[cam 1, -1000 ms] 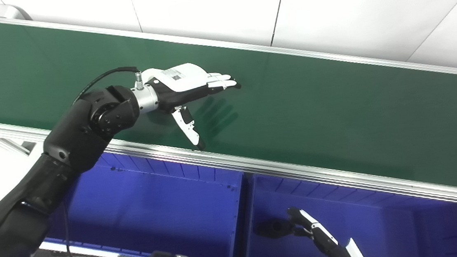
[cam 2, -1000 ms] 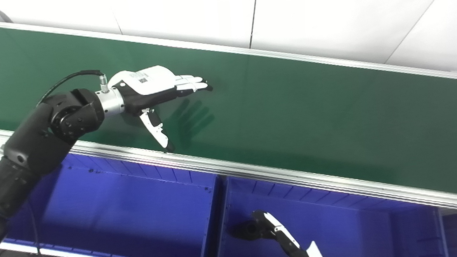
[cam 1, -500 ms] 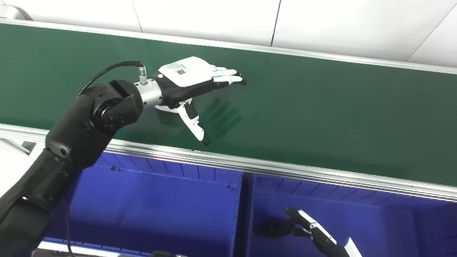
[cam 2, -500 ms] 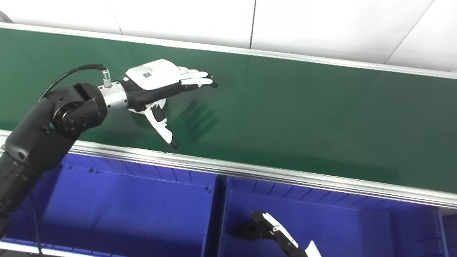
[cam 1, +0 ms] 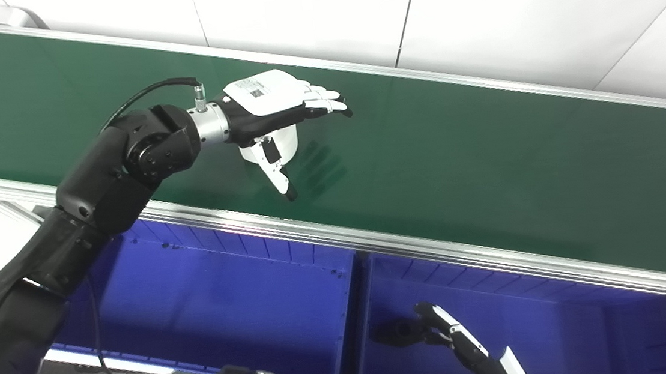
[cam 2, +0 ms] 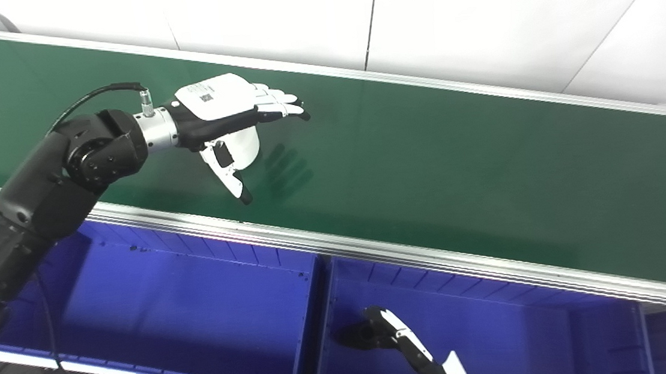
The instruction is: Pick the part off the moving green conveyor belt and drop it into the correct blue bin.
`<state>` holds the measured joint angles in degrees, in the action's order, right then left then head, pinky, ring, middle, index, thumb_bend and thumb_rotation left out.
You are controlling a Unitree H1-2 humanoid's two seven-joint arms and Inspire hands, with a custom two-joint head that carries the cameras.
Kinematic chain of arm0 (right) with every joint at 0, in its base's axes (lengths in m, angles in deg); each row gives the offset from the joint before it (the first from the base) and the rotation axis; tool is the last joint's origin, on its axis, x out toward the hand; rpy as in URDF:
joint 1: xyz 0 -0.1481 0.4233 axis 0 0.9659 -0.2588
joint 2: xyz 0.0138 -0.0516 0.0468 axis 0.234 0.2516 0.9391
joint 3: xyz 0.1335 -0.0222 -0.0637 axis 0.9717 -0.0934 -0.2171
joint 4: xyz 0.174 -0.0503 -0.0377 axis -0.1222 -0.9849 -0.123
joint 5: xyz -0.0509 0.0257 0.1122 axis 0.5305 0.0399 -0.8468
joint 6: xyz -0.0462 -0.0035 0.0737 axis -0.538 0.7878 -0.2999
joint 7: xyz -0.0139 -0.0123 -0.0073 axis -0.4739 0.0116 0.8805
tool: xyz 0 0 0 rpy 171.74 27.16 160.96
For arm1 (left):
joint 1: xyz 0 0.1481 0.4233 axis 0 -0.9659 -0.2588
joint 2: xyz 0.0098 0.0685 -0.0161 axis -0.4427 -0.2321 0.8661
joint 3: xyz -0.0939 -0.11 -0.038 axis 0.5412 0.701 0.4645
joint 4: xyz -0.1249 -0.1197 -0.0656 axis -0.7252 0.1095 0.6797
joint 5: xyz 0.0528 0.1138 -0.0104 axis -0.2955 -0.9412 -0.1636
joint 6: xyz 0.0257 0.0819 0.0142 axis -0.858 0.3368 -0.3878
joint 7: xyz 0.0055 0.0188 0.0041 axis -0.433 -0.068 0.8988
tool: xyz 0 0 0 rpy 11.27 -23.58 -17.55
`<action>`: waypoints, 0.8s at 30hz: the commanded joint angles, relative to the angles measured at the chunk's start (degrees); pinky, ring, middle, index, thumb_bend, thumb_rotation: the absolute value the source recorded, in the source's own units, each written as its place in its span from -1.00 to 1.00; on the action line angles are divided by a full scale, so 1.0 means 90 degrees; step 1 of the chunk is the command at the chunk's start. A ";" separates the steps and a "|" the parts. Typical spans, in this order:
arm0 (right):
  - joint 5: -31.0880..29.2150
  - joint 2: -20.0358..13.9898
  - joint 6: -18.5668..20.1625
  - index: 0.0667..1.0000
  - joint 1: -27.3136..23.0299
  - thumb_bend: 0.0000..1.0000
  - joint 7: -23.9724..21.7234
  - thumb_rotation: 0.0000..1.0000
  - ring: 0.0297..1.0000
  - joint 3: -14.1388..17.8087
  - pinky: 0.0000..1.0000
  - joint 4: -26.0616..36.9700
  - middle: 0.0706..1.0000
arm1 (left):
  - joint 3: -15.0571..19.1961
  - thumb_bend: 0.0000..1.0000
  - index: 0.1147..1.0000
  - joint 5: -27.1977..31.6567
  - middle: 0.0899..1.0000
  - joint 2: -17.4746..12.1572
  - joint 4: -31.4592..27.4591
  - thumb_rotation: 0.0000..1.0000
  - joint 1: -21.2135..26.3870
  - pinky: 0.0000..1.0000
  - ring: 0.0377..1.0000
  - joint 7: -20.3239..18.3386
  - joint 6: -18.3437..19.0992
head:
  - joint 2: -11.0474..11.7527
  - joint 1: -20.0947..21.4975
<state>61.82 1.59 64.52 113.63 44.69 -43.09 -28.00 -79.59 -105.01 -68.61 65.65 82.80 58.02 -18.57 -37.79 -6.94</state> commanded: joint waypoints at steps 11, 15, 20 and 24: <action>-0.0077 0.0004 -0.0171 0.75 0.0032 0.05 -0.0030 0.70 0.74 -0.0066 0.55 0.0170 0.84 | -0.0918 0.92 0.60 -0.0935 0.75 0.1152 0.3355 -0.95 0.1150 0.04 0.39 0.1140 0.0467 | 0.0024 0.0095; -0.0106 0.0009 -0.0202 0.75 0.0045 0.07 -0.0023 0.69 0.73 -0.0066 0.54 0.0150 0.83 | -0.1401 0.80 0.33 -0.0999 0.45 0.1392 0.4258 -1.00 0.1395 -0.19 0.06 0.1382 0.0459 | 0.0030 0.0116; -0.0078 0.0052 -0.0258 0.75 0.0062 0.08 0.0013 0.71 0.73 -0.0078 0.55 0.0115 0.83 | -0.1517 0.68 -0.22 -0.0705 -0.08 0.1307 0.3792 -1.00 0.1253 -0.44 -0.27 0.1549 0.0355 | 0.0029 0.0106; -0.0074 0.0067 -0.0241 0.75 0.0054 0.07 0.0006 0.70 0.74 -0.0094 0.55 0.0096 0.83 | -0.1372 0.60 -0.63 -0.0372 -0.49 0.1170 0.3161 -1.00 0.1102 -0.66 -0.55 0.1878 -0.0019 | 0.0020 0.0102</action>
<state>61.65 1.95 64.53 113.42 44.55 -43.53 -27.98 -90.77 -108.94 -57.51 94.57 95.16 75.84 -16.76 -37.53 -5.98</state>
